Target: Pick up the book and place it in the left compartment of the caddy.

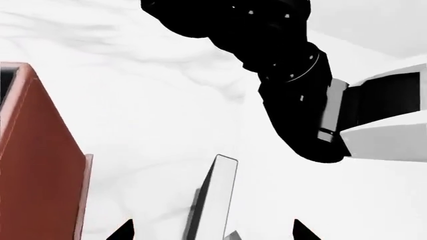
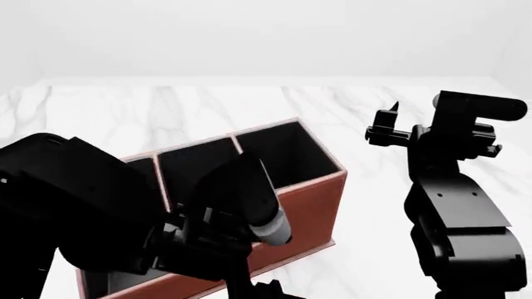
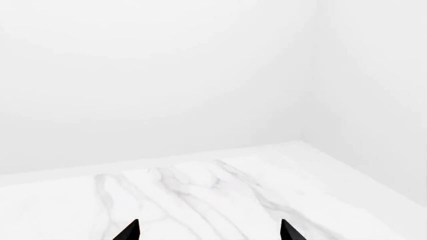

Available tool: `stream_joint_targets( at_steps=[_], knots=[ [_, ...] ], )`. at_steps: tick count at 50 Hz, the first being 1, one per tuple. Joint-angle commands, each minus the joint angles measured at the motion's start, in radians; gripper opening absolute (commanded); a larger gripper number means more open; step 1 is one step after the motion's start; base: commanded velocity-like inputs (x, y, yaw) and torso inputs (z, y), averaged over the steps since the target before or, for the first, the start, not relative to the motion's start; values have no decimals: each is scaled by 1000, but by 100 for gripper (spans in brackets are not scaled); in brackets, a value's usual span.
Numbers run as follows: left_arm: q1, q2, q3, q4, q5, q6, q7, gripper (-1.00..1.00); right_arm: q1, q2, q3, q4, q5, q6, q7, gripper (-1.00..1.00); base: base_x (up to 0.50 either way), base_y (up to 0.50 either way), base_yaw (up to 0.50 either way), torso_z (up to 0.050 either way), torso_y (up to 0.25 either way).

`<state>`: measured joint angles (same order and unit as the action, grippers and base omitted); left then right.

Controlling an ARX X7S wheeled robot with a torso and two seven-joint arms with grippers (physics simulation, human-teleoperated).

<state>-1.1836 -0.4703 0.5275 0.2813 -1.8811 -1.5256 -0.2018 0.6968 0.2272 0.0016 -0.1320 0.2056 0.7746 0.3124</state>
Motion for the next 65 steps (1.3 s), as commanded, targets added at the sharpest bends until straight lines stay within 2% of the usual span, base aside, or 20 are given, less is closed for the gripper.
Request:
stream_joint_targets(
  at_steps=[1, 12, 36, 46, 50, 65],
  knots=[
    [-71, 22, 162, -53, -8, -14, 2, 100, 11, 1, -9, 16, 2, -1, 3, 100, 0, 0, 0, 0, 0],
    [-119, 43, 245, -80, 23, -1, 48, 100, 7, 5, -9, 14, 6, -4, 6, 100, 0, 0, 0, 0, 0],
    [-123, 92, 360, -94, 240, 41, 234, 100, -5, -1, -20, 39, 15, -30, 8, 100, 0, 0, 0, 0, 0],
    [-82, 124, 403, -67, 257, 75, 233, 100, -2, 2, -21, 34, 21, -25, 10, 100, 0, 0, 0, 0, 0],
    [-69, 141, 416, -47, 216, 82, 206, 100, 1, 3, -25, 39, 20, -26, 12, 100, 0, 0, 0, 0, 0],
    [-60, 154, 457, -23, 186, 99, 187, 100, 0, 4, -28, 41, 27, -28, 16, 100, 0, 0, 0, 0, 0]
  ],
)
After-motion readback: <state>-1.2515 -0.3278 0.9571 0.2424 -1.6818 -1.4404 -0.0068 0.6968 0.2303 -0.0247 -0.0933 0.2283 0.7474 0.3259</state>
